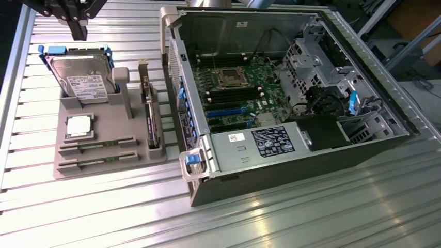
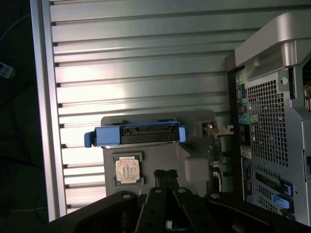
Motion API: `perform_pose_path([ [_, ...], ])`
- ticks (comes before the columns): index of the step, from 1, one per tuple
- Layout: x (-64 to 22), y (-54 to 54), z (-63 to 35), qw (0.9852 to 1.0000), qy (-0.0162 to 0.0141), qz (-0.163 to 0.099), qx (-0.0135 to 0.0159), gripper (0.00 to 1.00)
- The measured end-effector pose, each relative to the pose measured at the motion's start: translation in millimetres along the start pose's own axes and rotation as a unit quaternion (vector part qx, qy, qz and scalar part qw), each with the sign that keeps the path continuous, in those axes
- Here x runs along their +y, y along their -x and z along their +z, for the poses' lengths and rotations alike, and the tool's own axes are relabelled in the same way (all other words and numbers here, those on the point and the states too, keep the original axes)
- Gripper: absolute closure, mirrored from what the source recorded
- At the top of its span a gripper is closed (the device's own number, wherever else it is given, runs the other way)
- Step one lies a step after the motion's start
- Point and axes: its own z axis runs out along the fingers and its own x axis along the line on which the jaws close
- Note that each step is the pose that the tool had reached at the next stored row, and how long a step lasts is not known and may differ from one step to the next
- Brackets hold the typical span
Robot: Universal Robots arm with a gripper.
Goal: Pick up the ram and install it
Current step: 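Reach for the ram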
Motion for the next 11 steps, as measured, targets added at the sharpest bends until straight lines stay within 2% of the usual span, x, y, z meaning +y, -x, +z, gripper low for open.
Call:
perform_pose_path([
  [11, -1.2, -16.1, -0.4, 1.0, 0.0, 0.0, 0.0, 0.89],
])
